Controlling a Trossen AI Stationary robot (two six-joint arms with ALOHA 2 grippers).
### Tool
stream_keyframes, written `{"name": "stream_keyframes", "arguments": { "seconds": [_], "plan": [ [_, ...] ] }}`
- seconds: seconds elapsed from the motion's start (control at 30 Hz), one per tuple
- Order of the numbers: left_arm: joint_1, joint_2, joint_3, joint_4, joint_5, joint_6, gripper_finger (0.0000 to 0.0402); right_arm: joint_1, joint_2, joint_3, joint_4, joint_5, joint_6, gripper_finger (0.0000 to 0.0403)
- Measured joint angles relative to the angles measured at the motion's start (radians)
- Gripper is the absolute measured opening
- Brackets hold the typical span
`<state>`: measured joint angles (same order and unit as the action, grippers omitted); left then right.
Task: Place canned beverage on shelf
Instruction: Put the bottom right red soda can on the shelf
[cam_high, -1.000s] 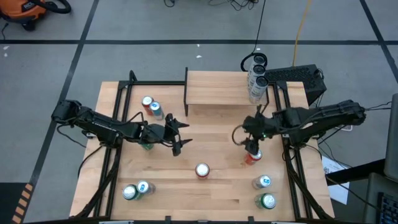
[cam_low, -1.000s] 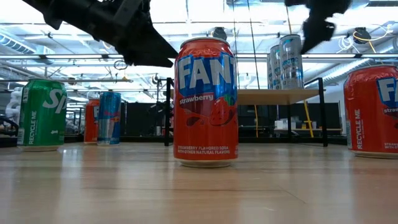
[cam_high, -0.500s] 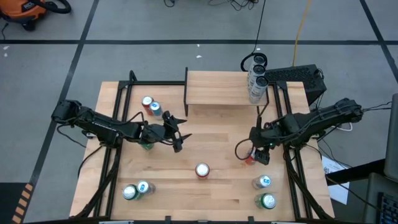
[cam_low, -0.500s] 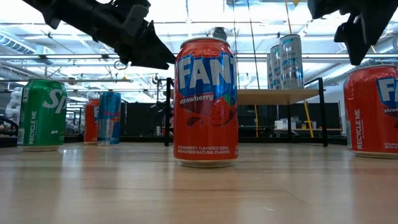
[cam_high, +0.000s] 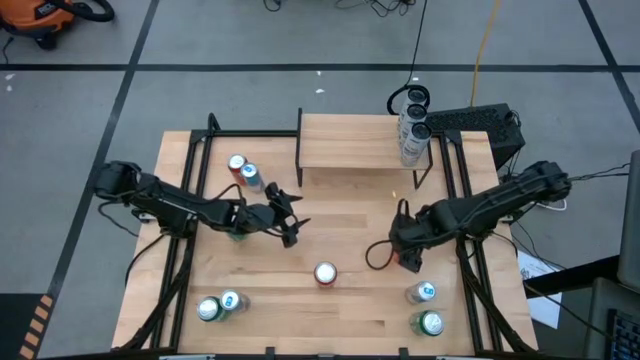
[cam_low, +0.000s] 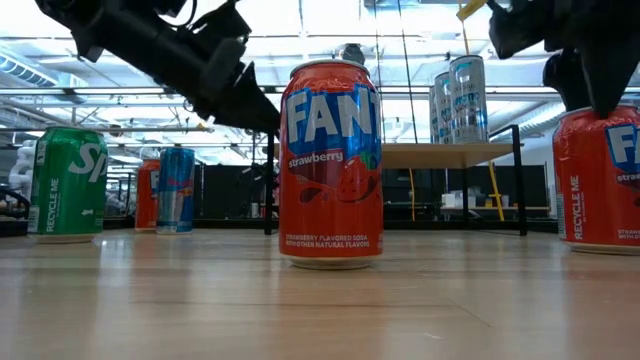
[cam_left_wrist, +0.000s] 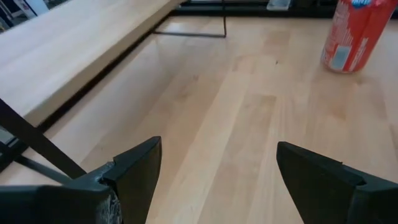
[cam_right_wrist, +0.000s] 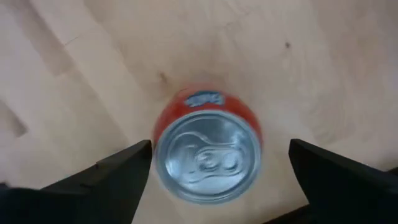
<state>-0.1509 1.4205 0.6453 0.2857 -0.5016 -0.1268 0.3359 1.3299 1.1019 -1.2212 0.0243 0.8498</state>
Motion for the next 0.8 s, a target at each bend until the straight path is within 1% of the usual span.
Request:
{"name": "stream_keyframes", "arguments": {
  "seconds": [0.2, 0.3, 0.43, 0.53, 0.63, 0.73, 0.8],
  "plan": [
    [0.0, 0.024, 0.0, 0.049, -0.001, 0.0, 0.0314, 0.0, 0.044, 0.0, -0.031, -0.001, 0.031, 0.0364],
    [0.0, 0.034, 0.0, 0.074, -0.001, 0.001, 0.0314, 0.001, 0.066, 0.0, -0.04, 0.002, 0.027, 0.0356],
    [0.0, 0.034, 0.0, 0.082, 0.004, 0.001, 0.0314, 0.001, 0.083, 0.0, 0.001, 0.006, -0.006, 0.0331],
    [0.0, 0.034, 0.0, 0.092, 0.004, 0.008, 0.0314, 0.001, 0.086, 0.0, 0.044, 0.004, -0.02, 0.0299],
    [0.0, 0.034, 0.0, 0.105, 0.004, 0.01, 0.0314, -0.003, 0.081, 0.0, 0.089, 0.008, 0.001, 0.027],
    [0.0, 0.034, 0.0, 0.112, 0.005, 0.012, 0.0314, -0.02, 0.07, -0.001, 0.121, 0.012, 0.031, 0.0269],
    [0.0, 0.034, 0.0, 0.149, 0.023, 0.032, 0.0314, -0.037, 0.06, -0.002, 0.16, 0.045, 0.039, 0.0269]
  ]
}}
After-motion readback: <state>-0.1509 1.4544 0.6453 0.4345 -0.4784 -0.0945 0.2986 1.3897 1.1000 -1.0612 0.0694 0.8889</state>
